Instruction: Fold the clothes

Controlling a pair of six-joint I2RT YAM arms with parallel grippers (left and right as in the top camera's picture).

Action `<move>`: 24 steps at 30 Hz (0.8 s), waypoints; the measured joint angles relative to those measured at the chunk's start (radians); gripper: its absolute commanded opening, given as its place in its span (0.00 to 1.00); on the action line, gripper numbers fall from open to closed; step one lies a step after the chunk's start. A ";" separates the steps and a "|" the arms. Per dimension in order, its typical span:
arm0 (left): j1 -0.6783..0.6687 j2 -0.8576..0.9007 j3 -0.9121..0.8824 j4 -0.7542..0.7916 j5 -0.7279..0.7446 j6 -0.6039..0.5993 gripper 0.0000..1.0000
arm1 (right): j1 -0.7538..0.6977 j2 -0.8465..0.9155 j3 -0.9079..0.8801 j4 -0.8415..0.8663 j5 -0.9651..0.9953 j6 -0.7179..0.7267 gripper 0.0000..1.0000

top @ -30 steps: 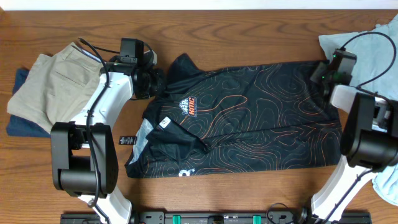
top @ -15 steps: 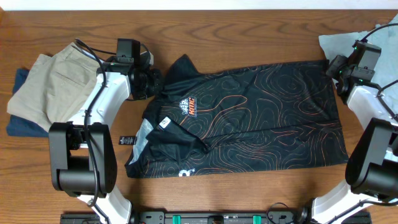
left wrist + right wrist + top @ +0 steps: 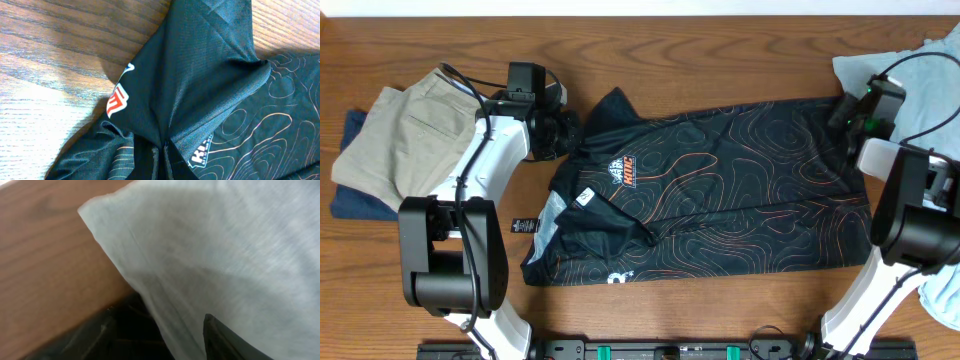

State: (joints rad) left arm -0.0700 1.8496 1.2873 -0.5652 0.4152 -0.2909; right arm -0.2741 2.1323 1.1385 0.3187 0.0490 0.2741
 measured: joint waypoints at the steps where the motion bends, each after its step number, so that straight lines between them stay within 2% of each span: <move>1: 0.000 0.000 0.000 0.000 0.000 0.000 0.06 | 0.001 0.012 0.000 0.013 0.000 -0.001 0.54; 8: 0.000 0.000 0.000 0.000 0.000 0.000 0.06 | 0.019 0.019 0.000 0.035 0.000 0.000 0.42; 12: 0.000 0.000 0.000 0.000 0.000 0.000 0.06 | 0.032 0.020 0.000 0.035 -0.005 0.003 0.42; 14: 0.000 0.000 0.000 0.000 0.000 0.000 0.06 | 0.032 0.020 0.000 0.038 -0.005 0.004 0.46; 18: 0.000 0.000 0.000 0.000 0.000 0.000 0.06 | 0.031 0.020 0.000 0.045 -0.005 0.003 0.43; 21: 0.000 0.000 0.000 0.000 0.000 0.000 0.06 | 0.031 0.020 0.002 0.045 -0.007 0.000 0.28; 24: 0.000 0.000 0.000 0.000 0.000 0.000 0.06 | 0.031 0.020 0.007 0.035 -0.006 0.002 0.04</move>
State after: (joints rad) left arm -0.0700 1.8496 1.2873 -0.5655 0.4156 -0.2909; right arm -0.2428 2.1521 1.1458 0.3534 0.0425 0.2760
